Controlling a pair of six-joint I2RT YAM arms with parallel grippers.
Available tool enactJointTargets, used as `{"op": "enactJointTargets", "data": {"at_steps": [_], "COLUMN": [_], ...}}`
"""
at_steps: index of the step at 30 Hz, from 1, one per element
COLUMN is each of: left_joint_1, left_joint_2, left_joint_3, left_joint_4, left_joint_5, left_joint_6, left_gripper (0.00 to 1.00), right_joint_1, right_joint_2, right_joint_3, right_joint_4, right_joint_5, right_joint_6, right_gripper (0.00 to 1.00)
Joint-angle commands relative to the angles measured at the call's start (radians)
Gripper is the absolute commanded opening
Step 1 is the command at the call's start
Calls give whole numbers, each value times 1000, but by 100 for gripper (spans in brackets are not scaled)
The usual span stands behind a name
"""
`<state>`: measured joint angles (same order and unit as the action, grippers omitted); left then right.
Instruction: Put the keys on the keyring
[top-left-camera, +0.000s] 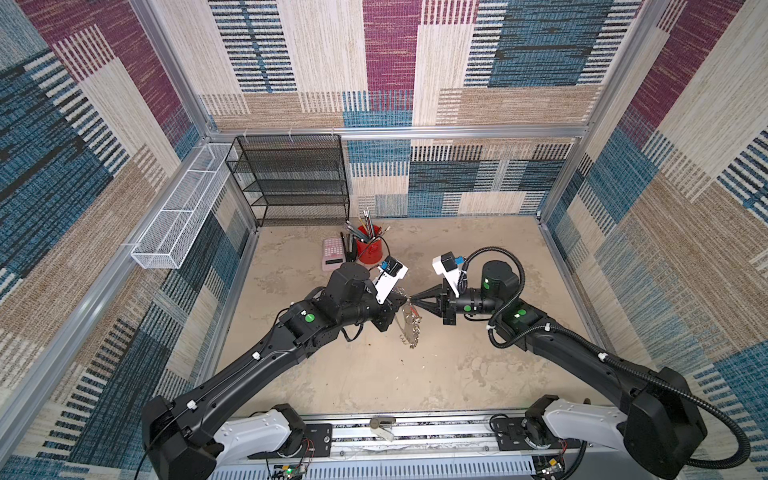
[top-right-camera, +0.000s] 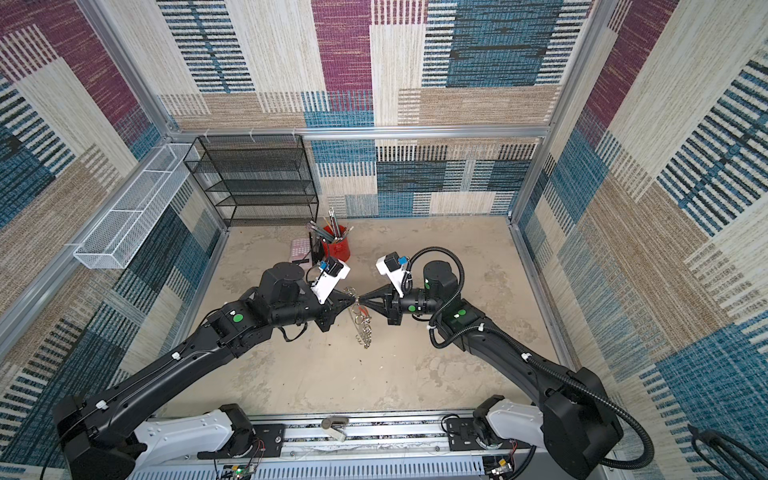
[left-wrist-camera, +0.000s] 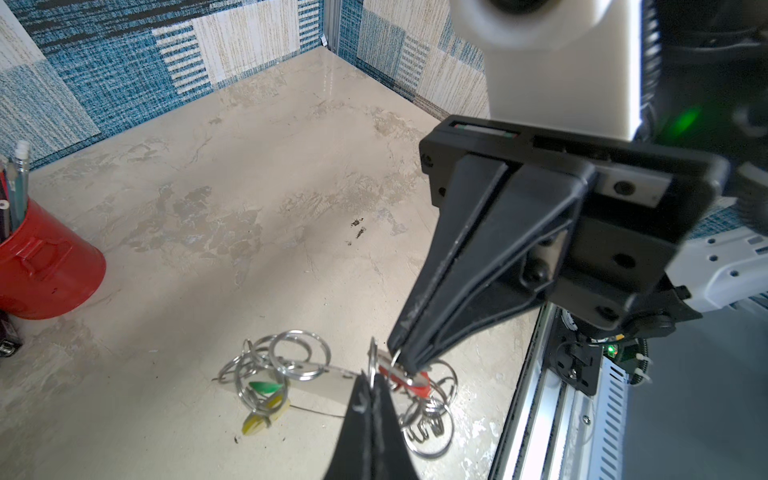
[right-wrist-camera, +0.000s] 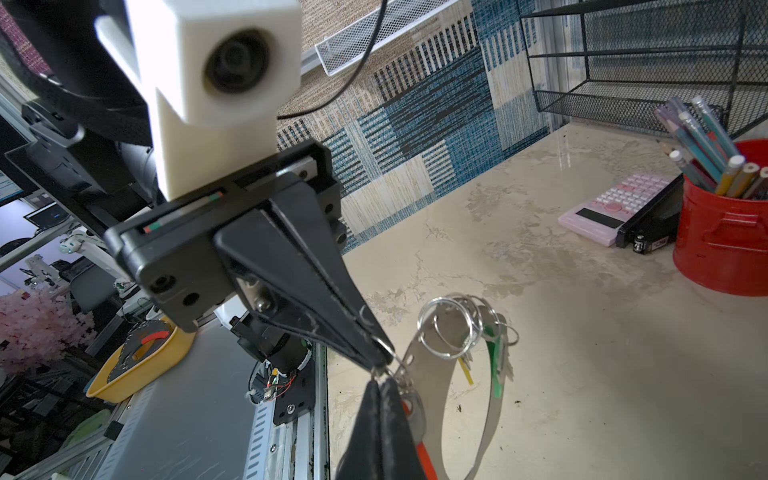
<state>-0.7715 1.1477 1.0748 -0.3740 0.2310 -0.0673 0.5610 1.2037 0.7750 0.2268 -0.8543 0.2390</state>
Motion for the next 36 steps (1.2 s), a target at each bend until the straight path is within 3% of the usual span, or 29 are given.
{"op": "enactJointTargets", "data": {"at_steps": [1, 36], "left_joint_1": [0, -2], "left_joint_2": [1, -66], "left_joint_3": [-3, -64], "left_joint_4": [24, 101], "left_joint_5": [35, 27], "left_joint_6": [-14, -9], "left_gripper": [0, 0], "right_joint_1": [-1, 0], "right_joint_2": [3, 19], "right_joint_3": [9, 4], "right_joint_4": [1, -31], "right_joint_5": [36, 93], "right_joint_6": [1, 49], "right_gripper": [0, 0]}}
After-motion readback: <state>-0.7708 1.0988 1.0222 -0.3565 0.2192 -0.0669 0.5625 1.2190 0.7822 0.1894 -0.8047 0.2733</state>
